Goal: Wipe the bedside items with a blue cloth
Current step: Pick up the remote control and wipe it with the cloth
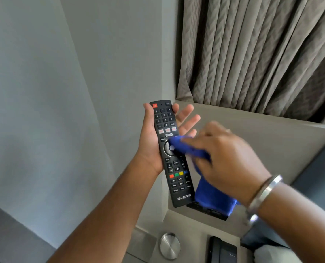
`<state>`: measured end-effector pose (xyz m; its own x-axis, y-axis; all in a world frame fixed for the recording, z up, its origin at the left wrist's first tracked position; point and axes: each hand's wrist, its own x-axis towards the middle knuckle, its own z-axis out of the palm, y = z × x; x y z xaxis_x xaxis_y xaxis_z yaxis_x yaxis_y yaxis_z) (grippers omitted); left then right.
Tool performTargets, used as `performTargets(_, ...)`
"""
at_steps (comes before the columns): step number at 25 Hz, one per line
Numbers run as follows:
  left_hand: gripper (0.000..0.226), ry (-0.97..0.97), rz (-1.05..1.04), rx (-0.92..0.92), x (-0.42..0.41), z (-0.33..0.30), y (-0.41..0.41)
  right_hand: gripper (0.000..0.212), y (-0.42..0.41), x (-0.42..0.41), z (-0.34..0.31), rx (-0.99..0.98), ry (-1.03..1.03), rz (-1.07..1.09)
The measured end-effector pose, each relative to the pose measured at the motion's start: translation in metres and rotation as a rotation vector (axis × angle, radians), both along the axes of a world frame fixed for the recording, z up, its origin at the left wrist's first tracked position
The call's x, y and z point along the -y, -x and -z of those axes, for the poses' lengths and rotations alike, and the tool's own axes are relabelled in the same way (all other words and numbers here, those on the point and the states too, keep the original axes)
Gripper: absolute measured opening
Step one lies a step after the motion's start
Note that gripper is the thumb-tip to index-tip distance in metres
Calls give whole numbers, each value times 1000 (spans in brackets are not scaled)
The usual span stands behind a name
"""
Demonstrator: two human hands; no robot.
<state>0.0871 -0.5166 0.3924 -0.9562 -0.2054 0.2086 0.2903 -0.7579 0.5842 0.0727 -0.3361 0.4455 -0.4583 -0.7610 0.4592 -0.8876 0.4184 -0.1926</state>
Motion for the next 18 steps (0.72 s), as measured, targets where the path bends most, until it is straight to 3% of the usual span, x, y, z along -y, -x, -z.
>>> performTargets(5,64,19,-38,109,8,20,-2,30,-16,-5,18,147,-280,-165)
performTargets(9,65,95,40,175,-3,29,-5,19,13,17,-10,-13,76,22)
performTargets(11,63,115,41,146,-6,30,-3,18,21,37,-10,-61,118,105)
performTargets(14,60,24,-49,250,-3,47,7,28,10,44,31,53,-61,-8)
performTargets(18,63,-92,-174,472,5,109,24,39,-21,0,120,363,-351,-115)
